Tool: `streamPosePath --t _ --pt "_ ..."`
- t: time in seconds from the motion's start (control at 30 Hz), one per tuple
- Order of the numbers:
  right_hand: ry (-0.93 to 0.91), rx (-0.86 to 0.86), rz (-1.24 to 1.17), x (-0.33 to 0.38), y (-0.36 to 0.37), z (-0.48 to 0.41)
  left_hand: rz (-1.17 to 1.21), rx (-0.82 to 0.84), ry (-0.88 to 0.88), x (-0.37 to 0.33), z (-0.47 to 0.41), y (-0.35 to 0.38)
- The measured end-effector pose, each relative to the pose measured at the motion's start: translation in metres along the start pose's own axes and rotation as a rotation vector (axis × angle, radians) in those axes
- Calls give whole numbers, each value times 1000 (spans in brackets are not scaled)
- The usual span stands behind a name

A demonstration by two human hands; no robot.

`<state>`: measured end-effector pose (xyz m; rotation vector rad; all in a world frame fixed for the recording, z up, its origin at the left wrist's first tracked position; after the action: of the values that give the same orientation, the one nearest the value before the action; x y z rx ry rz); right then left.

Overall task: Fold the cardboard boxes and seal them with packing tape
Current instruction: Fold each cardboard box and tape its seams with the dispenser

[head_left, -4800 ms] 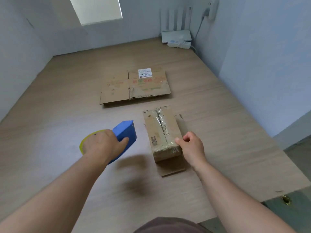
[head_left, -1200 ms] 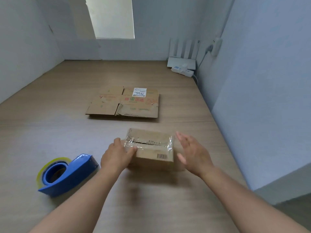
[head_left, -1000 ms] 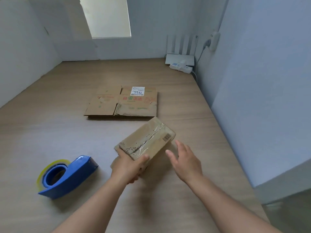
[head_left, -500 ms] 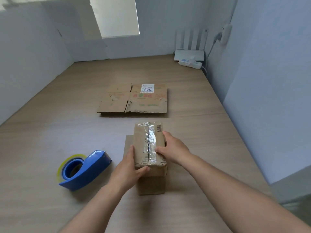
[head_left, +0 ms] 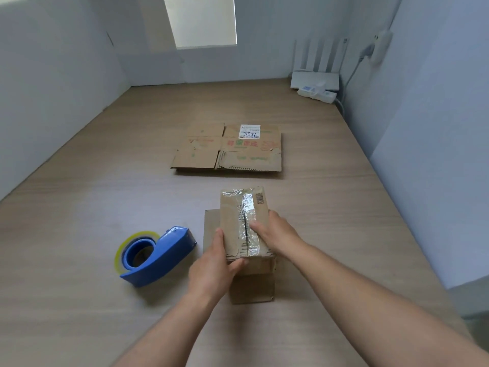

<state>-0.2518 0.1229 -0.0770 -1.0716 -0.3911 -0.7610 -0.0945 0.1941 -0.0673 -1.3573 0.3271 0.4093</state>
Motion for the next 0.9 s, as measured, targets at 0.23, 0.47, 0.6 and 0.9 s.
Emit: streamPosePath --t 0.23,0.47,0.6,0.9 --pt "-167 -2 17 -23 17 45 42 41 107 9 -13 -4" --pt "-191 13 239 -26 12 52 130 53 185 59 -15 -45" --pt "-214 -37 242 -23 20 51 4 -266 64 99 -4 -57" --pt "-204 -68 319 -17 18 54 -334 71 -218 121 -29 -51"
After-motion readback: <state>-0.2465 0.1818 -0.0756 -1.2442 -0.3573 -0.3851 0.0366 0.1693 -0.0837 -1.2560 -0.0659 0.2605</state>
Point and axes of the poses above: each hand's wrist, its own z-axis away from the middle knuckle, its own y-axis out of the palm, x = y × z, the point moved 1 cm from there along -z, towards the middle knuckle, and after that the axes turned 4 degrees about y, right-handed, at the moved point
